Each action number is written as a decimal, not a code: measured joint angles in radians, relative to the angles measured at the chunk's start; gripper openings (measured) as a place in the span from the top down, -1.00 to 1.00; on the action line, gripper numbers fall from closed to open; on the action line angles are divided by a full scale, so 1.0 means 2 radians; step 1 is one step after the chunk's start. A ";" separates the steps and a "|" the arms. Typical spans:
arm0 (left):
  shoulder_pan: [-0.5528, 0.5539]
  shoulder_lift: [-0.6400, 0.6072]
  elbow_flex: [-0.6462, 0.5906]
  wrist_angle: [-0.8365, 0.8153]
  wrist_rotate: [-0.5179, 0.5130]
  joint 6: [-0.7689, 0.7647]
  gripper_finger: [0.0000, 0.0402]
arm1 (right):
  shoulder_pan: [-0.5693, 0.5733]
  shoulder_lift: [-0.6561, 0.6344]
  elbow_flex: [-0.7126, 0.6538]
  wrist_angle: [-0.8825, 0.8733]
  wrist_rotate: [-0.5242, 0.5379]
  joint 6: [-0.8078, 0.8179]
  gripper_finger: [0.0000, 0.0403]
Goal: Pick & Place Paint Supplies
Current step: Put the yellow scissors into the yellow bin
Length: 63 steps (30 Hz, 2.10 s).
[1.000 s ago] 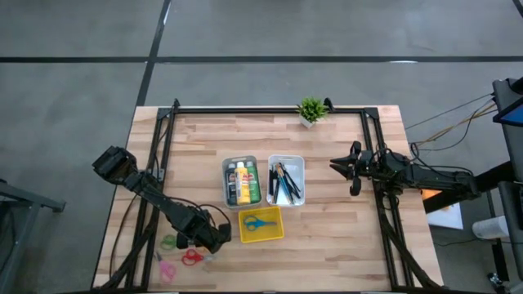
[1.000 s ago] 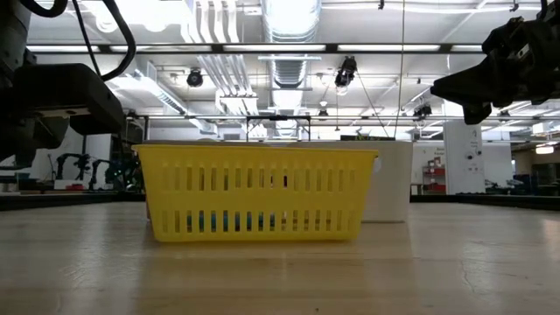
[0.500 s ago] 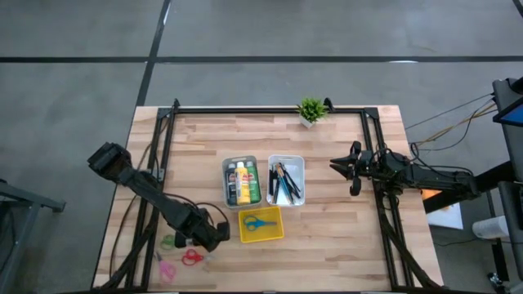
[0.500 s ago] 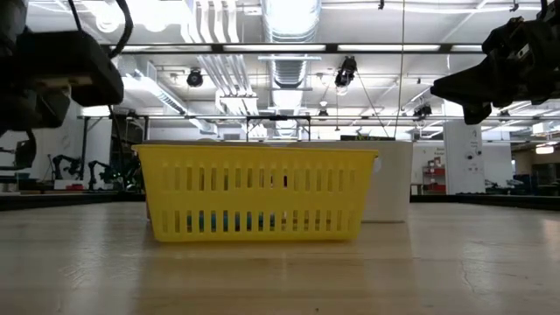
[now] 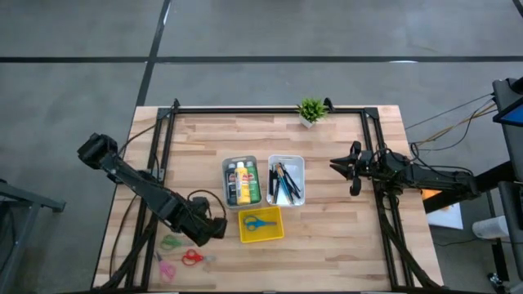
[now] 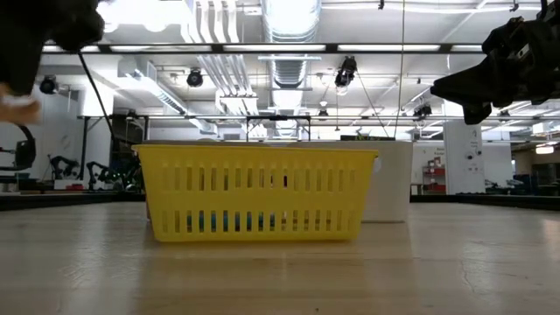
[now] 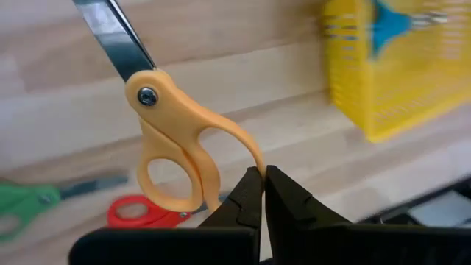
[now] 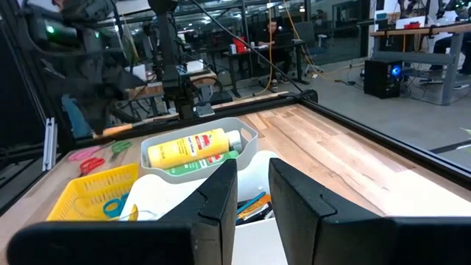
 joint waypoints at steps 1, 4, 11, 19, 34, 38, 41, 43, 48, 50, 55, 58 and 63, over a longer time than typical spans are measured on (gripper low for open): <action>0.002 0.001 0.011 -0.009 -0.005 0.019 0.98 | 0.000 0.000 0.000 0.000 0.000 0.000 0.61; 0.013 0.004 0.036 -0.029 -0.026 0.086 0.98 | 0.000 0.000 0.000 0.000 0.000 0.000 0.61; 0.058 0.004 0.062 -0.020 -0.032 0.283 0.98 | 0.000 0.000 0.000 0.000 0.000 0.000 0.61; 0.092 0.004 0.077 0.047 -0.032 0.490 0.98 | 0.000 0.000 0.000 0.000 0.000 0.000 0.61; 0.107 0.110 0.140 0.063 -0.014 0.719 0.98 | 0.000 0.000 0.000 0.000 0.001 0.000 0.61; 0.109 0.150 0.162 0.062 -0.014 0.748 0.98 | 0.000 0.001 0.000 0.000 0.001 0.000 0.61; 0.109 0.171 0.172 0.064 -0.013 0.740 0.98 | 0.000 0.000 0.000 0.000 0.001 0.000 0.61; 0.110 0.178 0.171 0.071 -0.013 0.729 0.98 | 0.000 0.001 0.000 0.000 0.000 0.000 0.61; 0.110 0.182 0.153 0.092 -0.010 0.721 0.98 | 0.000 0.000 0.000 0.000 0.000 0.000 0.61; 0.110 0.182 0.146 0.098 -0.005 0.721 0.98 | 0.000 0.000 0.000 0.000 0.000 0.000 0.61; 0.111 0.182 0.132 0.106 0.030 0.723 0.98 | 0.000 0.000 0.000 0.000 0.000 0.000 0.61; 0.111 0.182 0.119 0.114 0.043 0.718 0.98 | 0.000 0.000 0.000 0.000 0.000 0.000 0.61; 0.115 0.182 0.106 0.127 0.047 0.708 0.98 | 0.000 0.000 0.000 0.000 0.000 0.000 0.61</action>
